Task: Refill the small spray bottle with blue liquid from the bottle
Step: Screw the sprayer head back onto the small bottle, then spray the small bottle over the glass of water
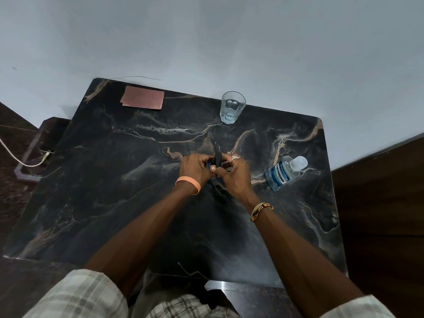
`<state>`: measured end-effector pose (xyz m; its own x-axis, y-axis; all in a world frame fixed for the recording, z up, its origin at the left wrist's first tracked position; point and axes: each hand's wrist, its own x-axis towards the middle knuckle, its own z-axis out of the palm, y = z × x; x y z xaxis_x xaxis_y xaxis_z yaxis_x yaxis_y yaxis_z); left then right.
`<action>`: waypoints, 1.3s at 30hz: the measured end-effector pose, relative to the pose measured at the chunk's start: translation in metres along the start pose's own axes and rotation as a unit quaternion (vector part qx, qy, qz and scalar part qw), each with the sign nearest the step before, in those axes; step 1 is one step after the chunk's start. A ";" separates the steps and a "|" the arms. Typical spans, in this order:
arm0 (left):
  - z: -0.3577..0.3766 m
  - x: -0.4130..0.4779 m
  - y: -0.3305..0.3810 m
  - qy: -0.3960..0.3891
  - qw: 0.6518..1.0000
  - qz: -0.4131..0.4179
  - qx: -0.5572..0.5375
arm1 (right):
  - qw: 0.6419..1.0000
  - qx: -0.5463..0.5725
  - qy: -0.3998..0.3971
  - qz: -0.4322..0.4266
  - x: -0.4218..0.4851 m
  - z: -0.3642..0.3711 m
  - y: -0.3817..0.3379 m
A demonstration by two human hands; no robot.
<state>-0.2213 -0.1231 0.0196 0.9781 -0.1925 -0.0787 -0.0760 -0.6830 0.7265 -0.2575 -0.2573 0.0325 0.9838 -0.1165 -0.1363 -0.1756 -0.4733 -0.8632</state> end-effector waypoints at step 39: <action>-0.072 0.134 0.021 -0.004 0.999 0.040 -0.011 | 0.983 -0.160 0.080 0.047 0.137 -0.097 -0.069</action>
<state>-0.0777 -0.1129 0.0736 0.9676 -0.2512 -0.0252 -0.1494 -0.6500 0.7451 -0.1142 -0.3248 0.1207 0.9490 -0.2966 -0.1066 -0.2922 -0.7014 -0.6501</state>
